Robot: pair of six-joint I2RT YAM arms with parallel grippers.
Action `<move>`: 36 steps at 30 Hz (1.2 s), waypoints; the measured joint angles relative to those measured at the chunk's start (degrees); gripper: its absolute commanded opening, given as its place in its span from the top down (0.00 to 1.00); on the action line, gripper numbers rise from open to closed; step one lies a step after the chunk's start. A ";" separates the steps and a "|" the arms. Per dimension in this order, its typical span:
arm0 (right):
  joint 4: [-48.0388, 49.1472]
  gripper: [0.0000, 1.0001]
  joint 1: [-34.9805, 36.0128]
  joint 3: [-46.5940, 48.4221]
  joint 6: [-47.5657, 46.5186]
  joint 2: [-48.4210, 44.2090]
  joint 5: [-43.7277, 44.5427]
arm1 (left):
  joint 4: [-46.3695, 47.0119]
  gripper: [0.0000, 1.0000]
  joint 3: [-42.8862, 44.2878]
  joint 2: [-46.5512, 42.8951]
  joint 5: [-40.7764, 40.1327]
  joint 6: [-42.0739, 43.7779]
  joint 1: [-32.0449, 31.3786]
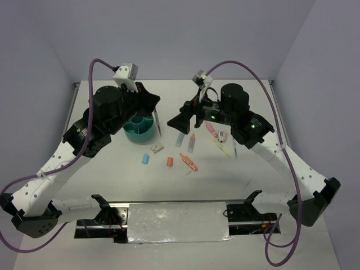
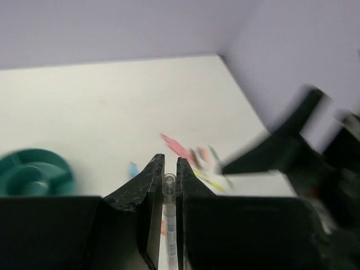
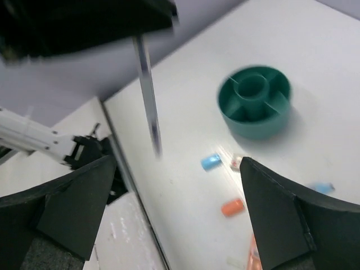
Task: Sort the stationery into containers
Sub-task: Place the pen in the storage box.
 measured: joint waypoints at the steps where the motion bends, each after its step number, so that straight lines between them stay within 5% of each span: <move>1: -0.15 0.00 -0.74 -2.23 0.20 -2.12 1.42 | 1.09 1.00 -0.61 0.15 -2.78 1.05 0.70; 7: -3.19 0.00 -2.45 -14.03 0.83 -15.34 7.43 | 12.50 1.00 -8.81 3.96 -14.29 8.33 10.54; 15: -8.17 0.00 -2.45 -18.10 1.20 -25.68 9.62 | 23.69 1.00 -10.93 17.00 -15.06 13.60 21.97; 31: -15.41 0.00 -2.45 -15.58 -0.33 -22.73 11.54 | 33.00 1.00 -17.31 24.04 -8.57 10.49 24.59; 33: -15.41 0.00 -2.45 -15.45 -0.52 -21.49 11.50 | 33.68 0.93 -19.85 23.78 -8.57 9.66 24.59; 36: -15.37 0.00 -2.45 -15.37 -0.55 -20.26 11.28 | 33.83 0.64 -22.84 23.17 -8.70 9.33 24.59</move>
